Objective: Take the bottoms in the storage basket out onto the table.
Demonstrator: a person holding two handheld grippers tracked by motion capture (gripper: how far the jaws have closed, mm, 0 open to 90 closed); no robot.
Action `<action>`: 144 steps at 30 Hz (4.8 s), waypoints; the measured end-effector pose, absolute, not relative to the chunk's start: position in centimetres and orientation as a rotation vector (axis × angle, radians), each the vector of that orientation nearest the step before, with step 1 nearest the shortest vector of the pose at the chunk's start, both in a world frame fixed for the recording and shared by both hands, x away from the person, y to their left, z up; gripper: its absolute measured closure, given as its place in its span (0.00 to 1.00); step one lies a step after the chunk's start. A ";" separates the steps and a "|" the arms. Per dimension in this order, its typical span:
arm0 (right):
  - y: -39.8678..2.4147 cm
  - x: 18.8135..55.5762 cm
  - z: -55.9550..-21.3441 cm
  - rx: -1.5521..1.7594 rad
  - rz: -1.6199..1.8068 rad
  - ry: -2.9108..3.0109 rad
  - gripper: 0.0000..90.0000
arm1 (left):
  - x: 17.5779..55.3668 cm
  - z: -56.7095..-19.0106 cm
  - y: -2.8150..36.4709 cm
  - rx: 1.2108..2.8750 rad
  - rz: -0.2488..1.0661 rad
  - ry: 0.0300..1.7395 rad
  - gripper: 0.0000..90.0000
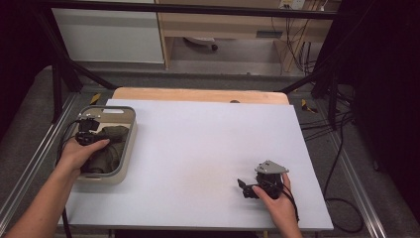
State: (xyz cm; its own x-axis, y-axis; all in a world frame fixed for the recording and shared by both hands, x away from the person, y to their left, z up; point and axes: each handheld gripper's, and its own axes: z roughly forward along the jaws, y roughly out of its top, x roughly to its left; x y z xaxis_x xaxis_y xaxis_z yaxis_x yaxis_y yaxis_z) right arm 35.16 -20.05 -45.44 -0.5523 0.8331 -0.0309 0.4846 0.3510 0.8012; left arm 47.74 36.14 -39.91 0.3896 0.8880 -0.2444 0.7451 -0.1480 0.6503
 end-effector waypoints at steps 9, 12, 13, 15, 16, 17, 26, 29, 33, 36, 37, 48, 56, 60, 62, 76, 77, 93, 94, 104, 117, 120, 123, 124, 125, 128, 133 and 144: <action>-20.0 35.1 -45.4 1.148 1.073 2.179 0.03 | 46.8 -36.9 37.3 1.802 0.447 1.341 0.66; -20.0 35.1 -45.4 1.150 1.073 2.177 0.03 | 46.6 -36.2 37.7 1.771 0.472 1.340 0.66; -20.0 35.1 -45.3 1.150 1.073 2.176 0.03 | 46.5 -35.9 37.9 1.766 0.479 1.332 0.66; -20.0 35.1 -45.3 1.148 1.072 2.173 0.03 | 46.4 -35.5 38.0 1.739 0.494 1.323 0.66; -20.0 35.1 -45.3 1.148 1.073 2.172 0.03 | 46.3 -35.3 38.0 1.731 0.499 1.318 0.66; -20.0 35.1 -45.3 1.146 1.072 2.170 0.03 | 46.3 -35.1 38.1 1.727 0.506 1.311 0.66; -19.9 35.1 -45.3 1.146 1.071 2.167 0.03 | 45.8 -33.5 38.8 1.596 0.498 1.294 0.66; -19.9 35.1 -45.3 1.141 1.071 2.163 0.03 | 45.7 -32.7 38.9 1.567 0.501 1.290 0.65; -19.8 35.1 -45.2 1.142 1.072 2.156 0.03 | 45.5 -31.9 39.0 1.550 0.513 1.278 0.65; -19.7 35.2 -45.3 1.135 1.066 2.159 0.03 | 45.3 -31.4 38.9 1.534 0.511 1.269 0.65; -19.7 35.2 -45.3 1.131 1.064 2.160 0.03 | 45.2 -31.3 38.9 1.525 0.509 1.266 0.65; -19.5 35.1 -45.3 1.116 1.052 2.156 0.05 | 45.0 -29.2 38.3 1.477 0.505 1.222 0.65; -19.7 35.2 -45.2 1.126 1.054 2.147 0.06 | 45.0 -28.7 37.8 1.484 0.501 1.202 0.65; -19.5 35.1 -45.3 1.111 1.042 2.157 0.05 | 45.1 -28.6 37.8 1.499 0.510 1.204 0.65; -19.5 35.0 -45.2 1.105 1.042 2.159 0.05 | 45.0 -28.6 37.7 1.496 0.512 1.205 0.65; -19.6 34.9 -45.2 1.097 1.037 2.157 0.04 | 44.9 -27.7 36.9 1.448 0.498 1.185 0.65; -19.6 34.9 -45.2 1.098 1.037 2.157 0.04 | 44.8 -27.6 36.8 1.449 0.497 1.181 0.65; -19.7 35.0 -45.1 1.099 1.042 2.149 0.04 | 44.3 -25.7 34.1 1.461 0.520 1.122 0.64; -19.7 35.0 -45.1 1.099 1.042 2.149 0.04 | 44.4 -25.7 33.9 1.462 0.518 1.120 0.64; -19.7 35.0 -45.1 1.100 1.042 2.149 0.04 | 45.2 -26.0 31.6 1.493 0.494 1.106 0.64; -19.7 35.0 -45.0 1.095 1.042 2.154 0.04 | 46.5 -28.3 29.1 1.524 0.443 1.133 0.64; -19.7 35.1 -45.0 1.087 1.040 2.157 0.05 | 46.8 -28.8 28.7 1.537 0.442 1.135 0.64; -19.7 35.1 -45.1 1.087 1.039 2.157 0.05 | 46.9 -29.2 28.2 1.546 0.430 1.138 0.64; -19.7 35.1 -45.1 1.089 1.039 2.156 0.05 | 47.0 -29.3 28.1 1.551 0.430 1.141 0.64; -19.7 35.1 -45.1 1.088 1.039 2.157 0.05 | 47.0 -29.4 28.0 1.549 0.430 1.143 0.64; -19.7 35.2 -45.1 1.090 1.034 2.157 0.05 | 47.1 -29.7 27.7 1.555 0.426 1.145 0.64; -19.7 35.2 -45.1 1.098 1.038 2.157 0.05 | 47.2 -30.1 27.2 1.562 0.416 1.138 0.64; -19.4 35.4 -45.0 1.089 1.036 2.161 0.05 | 47.6 -31.1 26.4 1.578 0.405 1.143 0.64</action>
State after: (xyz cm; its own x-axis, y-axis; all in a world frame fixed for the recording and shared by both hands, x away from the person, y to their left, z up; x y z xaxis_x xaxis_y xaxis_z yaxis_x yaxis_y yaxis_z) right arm 35.37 -19.42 -45.03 -0.5524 0.8281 -0.0952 0.4442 0.3891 0.8070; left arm 47.60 26.35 -31.14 0.4780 0.8264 -0.2976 0.4551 0.0567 0.8886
